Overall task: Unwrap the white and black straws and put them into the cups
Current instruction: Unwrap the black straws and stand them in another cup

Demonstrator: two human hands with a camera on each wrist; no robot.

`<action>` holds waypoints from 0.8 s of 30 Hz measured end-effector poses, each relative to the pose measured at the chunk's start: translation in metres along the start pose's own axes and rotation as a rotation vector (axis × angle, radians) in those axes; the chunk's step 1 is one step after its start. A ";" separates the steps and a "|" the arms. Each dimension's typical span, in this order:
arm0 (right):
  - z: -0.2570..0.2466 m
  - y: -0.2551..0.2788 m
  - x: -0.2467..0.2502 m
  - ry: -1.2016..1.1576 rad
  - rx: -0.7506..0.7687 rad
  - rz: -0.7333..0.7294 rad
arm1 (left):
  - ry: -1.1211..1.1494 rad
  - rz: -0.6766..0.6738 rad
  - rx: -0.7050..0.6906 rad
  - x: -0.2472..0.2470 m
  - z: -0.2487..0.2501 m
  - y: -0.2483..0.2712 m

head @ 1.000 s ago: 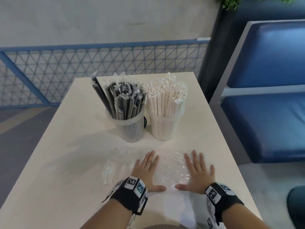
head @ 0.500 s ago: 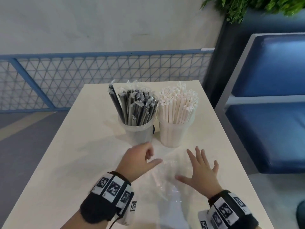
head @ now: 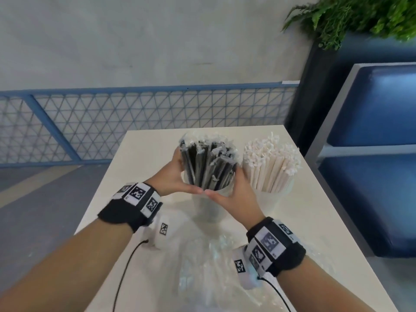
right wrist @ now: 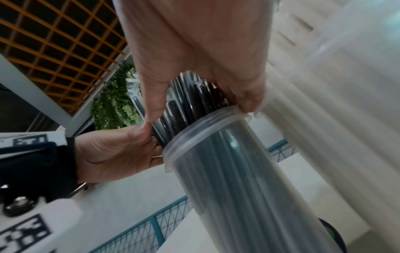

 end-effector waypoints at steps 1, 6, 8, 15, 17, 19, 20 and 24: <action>-0.003 -0.004 0.000 -0.004 0.008 0.019 | 0.018 -0.016 -0.027 -0.001 0.002 -0.005; -0.005 -0.029 -0.002 -0.050 0.055 0.089 | -0.067 -0.016 -0.039 -0.007 0.009 -0.021; -0.004 -0.037 -0.006 -0.103 0.016 0.079 | -0.075 -0.016 -0.031 -0.014 0.007 -0.028; -0.015 -0.047 -0.002 -0.315 0.097 0.039 | 0.340 0.160 0.019 -0.023 -0.002 -0.029; -0.020 -0.046 0.001 -0.324 0.098 0.073 | 0.405 0.191 -0.026 -0.018 0.010 -0.026; -0.031 -0.046 0.008 -0.296 0.154 0.106 | 0.422 0.227 -0.097 -0.011 0.025 -0.022; -0.038 -0.047 0.011 -0.289 0.192 0.115 | 0.421 0.247 -0.126 -0.007 0.032 -0.021; -0.058 -0.049 0.019 -0.293 0.316 0.091 | 0.457 0.287 -0.225 0.005 0.051 -0.012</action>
Point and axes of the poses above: each hand's wrist, its own y-axis away from the middle knuckle, its own x-axis out of the back of the hand, z = x × y, the point moved 5 cm from there along -y, towards the middle knuckle, and after that the axes turned 1 degree about y, right-handed, at the moved point
